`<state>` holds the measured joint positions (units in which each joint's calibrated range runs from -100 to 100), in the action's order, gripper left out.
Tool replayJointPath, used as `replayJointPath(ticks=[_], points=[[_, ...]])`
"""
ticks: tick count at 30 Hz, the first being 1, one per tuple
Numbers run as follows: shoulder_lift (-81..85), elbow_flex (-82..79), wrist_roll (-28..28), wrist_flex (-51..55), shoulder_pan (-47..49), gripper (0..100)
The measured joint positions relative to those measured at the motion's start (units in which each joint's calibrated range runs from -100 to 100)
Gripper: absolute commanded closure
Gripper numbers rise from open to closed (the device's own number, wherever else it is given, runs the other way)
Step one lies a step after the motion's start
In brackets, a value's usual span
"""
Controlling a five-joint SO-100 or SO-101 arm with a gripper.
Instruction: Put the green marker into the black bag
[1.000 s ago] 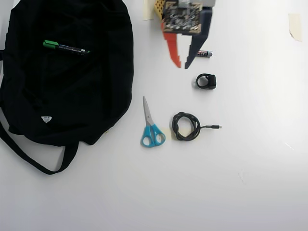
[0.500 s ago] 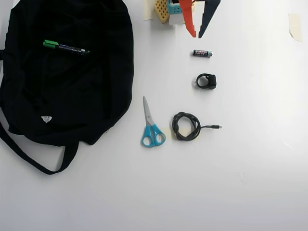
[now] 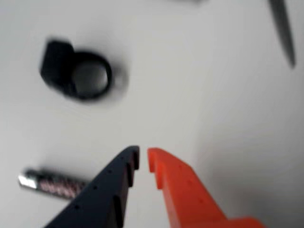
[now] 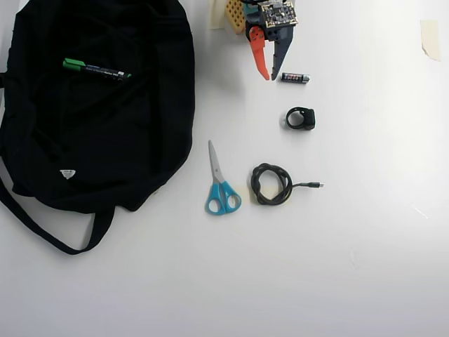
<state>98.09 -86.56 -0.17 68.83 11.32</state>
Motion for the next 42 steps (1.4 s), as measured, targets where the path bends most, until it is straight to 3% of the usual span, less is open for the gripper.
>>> replayJointPath(ticks=[6,42], points=[[0.66,-1.97,-0.78,6.18,0.0,98],[0.75,-2.04,-0.54,6.27,0.0,98]])
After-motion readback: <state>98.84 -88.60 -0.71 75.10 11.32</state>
